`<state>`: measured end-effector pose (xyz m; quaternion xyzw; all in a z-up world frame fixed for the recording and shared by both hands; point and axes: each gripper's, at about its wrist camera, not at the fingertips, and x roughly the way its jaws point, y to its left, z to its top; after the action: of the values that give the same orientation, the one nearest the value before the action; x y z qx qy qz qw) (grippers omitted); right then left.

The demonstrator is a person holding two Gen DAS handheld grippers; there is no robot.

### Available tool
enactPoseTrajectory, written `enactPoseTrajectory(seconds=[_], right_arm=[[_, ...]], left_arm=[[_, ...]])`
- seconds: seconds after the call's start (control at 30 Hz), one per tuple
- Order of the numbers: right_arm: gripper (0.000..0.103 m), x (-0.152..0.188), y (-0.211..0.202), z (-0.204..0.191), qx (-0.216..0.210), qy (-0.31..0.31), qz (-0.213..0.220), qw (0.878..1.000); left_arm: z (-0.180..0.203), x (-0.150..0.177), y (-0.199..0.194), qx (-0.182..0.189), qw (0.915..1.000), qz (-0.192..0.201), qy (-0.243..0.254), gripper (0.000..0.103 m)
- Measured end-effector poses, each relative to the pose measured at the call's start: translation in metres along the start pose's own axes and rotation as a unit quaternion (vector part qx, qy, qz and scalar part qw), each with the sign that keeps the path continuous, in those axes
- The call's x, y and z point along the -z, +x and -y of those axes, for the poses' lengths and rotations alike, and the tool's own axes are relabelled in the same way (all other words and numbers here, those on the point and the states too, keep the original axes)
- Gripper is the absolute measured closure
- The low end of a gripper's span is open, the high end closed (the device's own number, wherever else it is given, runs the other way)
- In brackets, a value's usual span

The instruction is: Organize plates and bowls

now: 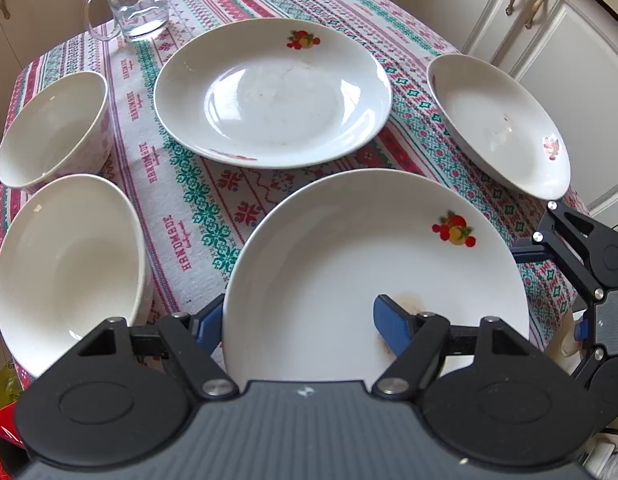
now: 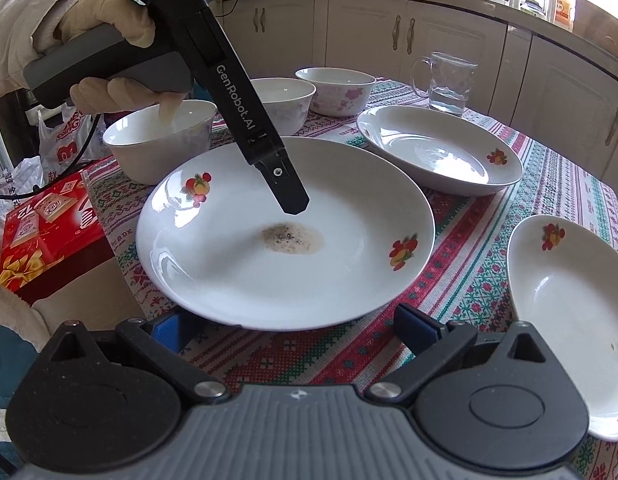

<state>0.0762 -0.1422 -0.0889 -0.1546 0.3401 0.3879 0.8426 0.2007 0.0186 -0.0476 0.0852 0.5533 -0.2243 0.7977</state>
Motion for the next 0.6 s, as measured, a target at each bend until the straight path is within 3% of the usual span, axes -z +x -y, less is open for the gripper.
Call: enactPoseTrajectory(seconds=[0.6], right_arm=[[0.0, -0.0032, -0.002, -0.0024, 0.008, -0.017, -0.006, 1.0]], left_arm=[[0.0024, -0.009, 0.0033, 0.024, 0.9995, -0.013, 0.016, 0.027]])
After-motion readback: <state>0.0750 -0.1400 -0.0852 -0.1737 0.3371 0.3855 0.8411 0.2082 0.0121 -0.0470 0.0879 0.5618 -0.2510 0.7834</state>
